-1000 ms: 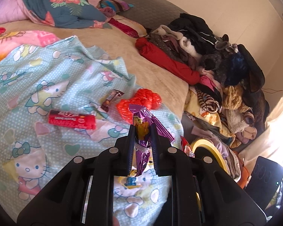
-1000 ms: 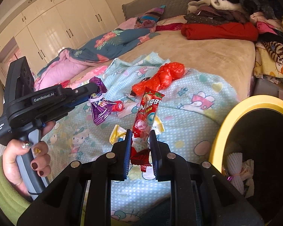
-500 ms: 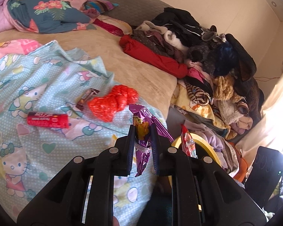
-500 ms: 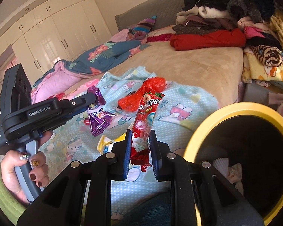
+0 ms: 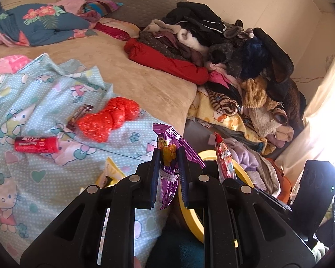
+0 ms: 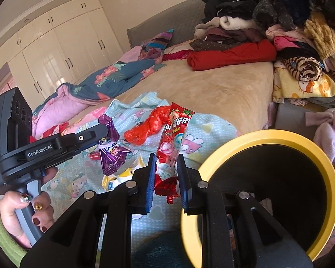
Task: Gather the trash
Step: 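Carry the purple wrapper and red candy packet over the bin with both tools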
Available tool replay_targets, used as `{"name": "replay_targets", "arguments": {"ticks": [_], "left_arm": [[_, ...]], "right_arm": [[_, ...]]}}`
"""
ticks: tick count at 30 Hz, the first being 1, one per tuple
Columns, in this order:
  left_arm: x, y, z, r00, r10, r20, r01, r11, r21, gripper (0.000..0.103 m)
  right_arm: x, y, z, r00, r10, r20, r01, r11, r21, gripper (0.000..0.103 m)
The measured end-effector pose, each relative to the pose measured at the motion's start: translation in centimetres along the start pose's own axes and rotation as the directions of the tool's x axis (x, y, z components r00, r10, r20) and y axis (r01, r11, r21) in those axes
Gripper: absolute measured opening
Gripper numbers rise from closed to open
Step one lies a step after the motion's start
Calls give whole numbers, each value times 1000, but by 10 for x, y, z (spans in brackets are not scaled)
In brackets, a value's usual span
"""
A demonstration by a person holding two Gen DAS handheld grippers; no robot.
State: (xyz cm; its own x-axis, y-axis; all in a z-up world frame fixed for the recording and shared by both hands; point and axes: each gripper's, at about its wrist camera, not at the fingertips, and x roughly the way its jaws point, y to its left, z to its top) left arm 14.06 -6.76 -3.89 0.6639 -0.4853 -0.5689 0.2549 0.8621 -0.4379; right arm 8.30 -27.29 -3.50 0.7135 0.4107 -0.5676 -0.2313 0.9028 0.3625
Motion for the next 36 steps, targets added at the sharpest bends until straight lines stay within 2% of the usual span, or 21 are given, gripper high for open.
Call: {"name": "replay_targets", "arguments": {"ticks": [16, 36], "left_arm": [[16, -39, -5, 999, -39, -34, 42, 996, 74, 11], [36, -80, -25, 992, -71, -100, 85, 986, 143, 11]], "right_arm": [[-24, -41, 3, 998, -55, 39, 53, 997, 50, 19], [-41, -92, -3, 992, -121, 41, 115, 986, 118, 19]]}}
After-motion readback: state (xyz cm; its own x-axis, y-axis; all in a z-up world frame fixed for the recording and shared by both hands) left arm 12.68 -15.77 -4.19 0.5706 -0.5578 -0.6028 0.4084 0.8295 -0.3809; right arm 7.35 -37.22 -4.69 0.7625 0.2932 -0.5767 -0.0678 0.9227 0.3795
